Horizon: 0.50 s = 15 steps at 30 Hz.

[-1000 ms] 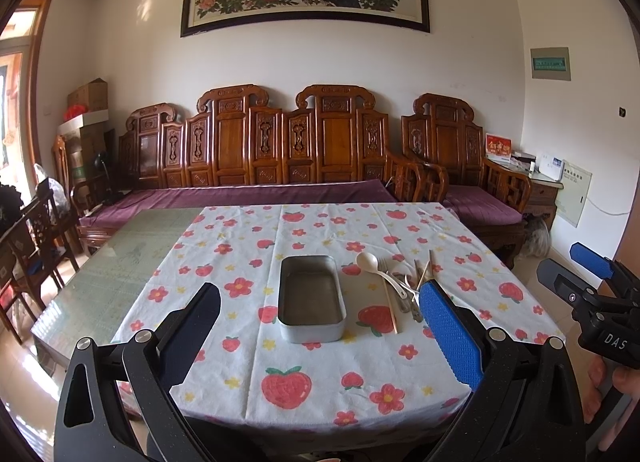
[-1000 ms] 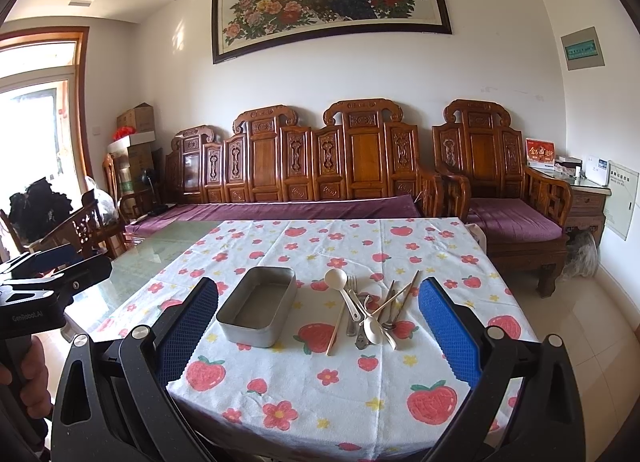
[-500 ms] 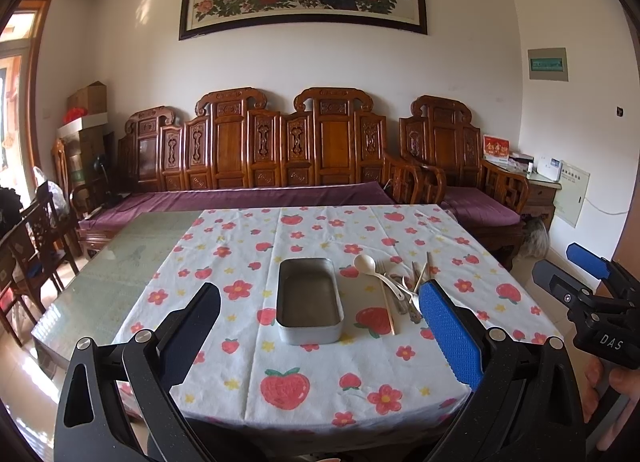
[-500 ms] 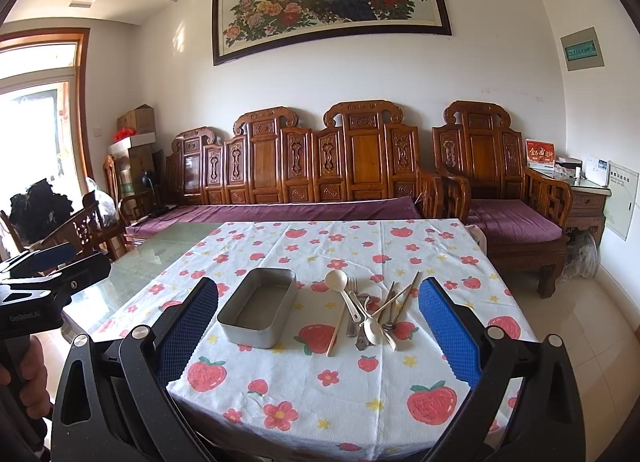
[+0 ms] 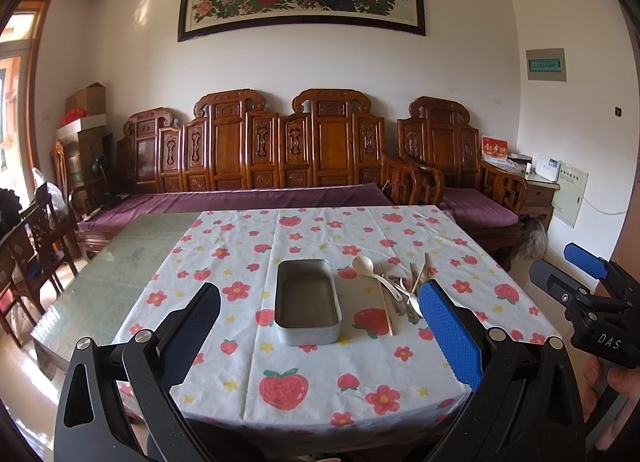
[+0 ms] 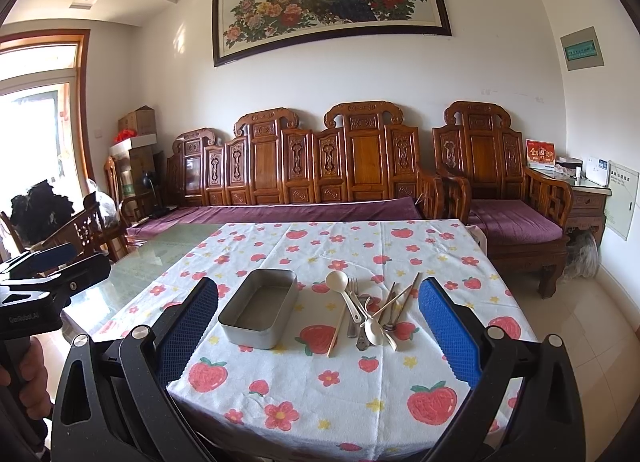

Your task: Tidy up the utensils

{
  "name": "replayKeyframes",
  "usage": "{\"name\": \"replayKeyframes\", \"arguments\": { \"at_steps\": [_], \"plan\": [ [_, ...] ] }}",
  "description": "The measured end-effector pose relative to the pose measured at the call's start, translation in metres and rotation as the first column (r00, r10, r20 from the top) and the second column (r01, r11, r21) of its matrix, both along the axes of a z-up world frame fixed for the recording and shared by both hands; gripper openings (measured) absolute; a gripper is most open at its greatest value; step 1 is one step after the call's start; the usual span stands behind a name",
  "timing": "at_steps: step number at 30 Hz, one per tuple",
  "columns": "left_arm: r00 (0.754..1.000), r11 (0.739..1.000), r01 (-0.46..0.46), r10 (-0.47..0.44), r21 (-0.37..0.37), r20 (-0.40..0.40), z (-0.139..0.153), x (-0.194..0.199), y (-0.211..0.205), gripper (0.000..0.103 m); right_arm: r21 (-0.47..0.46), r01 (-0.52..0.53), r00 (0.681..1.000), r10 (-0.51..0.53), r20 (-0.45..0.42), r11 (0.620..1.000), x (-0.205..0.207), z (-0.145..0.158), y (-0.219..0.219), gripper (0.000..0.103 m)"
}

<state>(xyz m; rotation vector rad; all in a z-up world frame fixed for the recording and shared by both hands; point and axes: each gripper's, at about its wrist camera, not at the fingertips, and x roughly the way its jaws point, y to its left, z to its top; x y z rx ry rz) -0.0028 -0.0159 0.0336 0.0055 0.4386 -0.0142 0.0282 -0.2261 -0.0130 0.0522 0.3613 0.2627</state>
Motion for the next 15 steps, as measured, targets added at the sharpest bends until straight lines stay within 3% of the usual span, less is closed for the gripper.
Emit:
{"name": "replayKeyframes", "arguments": {
  "at_steps": [15],
  "plan": [
    [0.998,1.0,0.016,-0.016,0.005,-0.058,-0.024,0.011,0.001,0.097,-0.003,0.011,0.999,-0.011,-0.033,1.0,0.008,-0.009,-0.003,0.1]
  ]
}}
